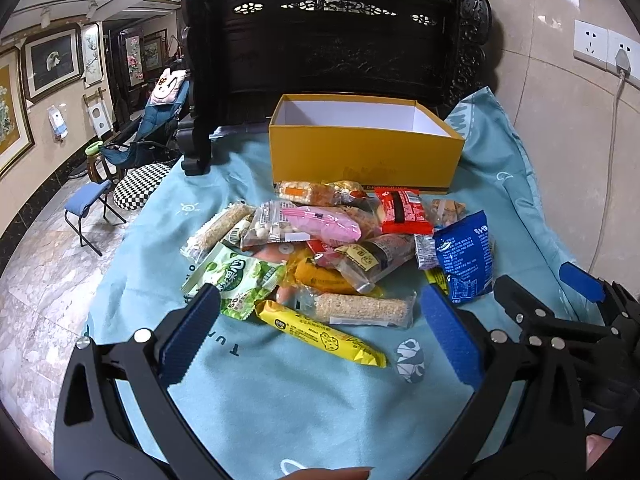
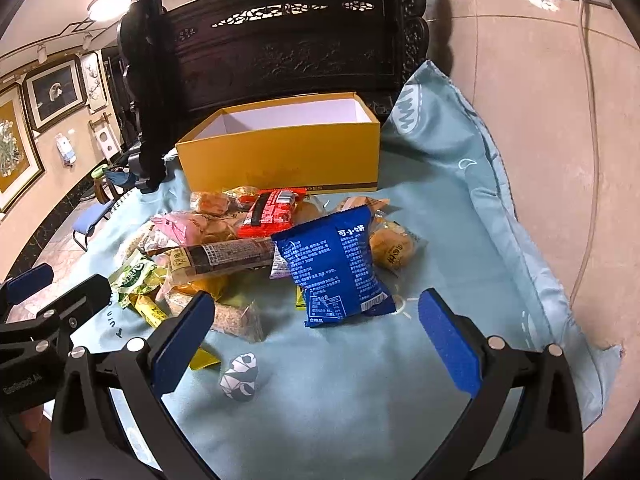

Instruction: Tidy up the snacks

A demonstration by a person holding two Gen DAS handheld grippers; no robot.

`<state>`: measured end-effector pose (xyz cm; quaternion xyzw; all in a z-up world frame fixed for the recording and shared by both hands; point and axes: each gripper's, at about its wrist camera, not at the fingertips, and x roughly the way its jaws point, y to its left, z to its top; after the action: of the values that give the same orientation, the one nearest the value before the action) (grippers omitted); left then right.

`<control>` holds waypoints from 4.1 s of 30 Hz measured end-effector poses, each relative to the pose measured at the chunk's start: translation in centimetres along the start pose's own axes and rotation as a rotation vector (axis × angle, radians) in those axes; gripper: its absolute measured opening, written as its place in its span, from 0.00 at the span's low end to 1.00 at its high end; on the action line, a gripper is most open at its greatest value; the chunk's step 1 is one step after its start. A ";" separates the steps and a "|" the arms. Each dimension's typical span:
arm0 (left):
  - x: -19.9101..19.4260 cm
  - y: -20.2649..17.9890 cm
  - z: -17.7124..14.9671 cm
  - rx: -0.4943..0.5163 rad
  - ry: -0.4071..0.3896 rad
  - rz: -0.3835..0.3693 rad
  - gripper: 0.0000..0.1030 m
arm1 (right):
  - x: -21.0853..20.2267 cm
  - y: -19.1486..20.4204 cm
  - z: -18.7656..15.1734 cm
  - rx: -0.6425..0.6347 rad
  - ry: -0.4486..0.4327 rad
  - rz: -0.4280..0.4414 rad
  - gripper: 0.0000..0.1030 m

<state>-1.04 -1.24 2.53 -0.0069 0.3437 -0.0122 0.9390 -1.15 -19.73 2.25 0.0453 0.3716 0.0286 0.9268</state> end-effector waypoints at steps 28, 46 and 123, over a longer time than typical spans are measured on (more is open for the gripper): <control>0.0 -0.5 0.3 0.005 0.005 -0.013 0.98 | 0.3 -0.4 -0.2 0.008 0.006 0.001 0.99; 1.3 -0.2 -0.4 -0.003 0.039 -0.015 0.98 | 1.4 -1.1 -0.4 -0.021 0.034 -0.021 0.99; 17.9 12.4 0.1 0.037 0.327 -0.020 0.32 | 9.0 -2.0 1.2 -0.070 0.177 0.232 0.59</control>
<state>12.91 10.62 -9.15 0.0089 0.4918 -0.0289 0.8702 6.24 -20.99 -3.25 0.0529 0.4430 0.1526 0.8818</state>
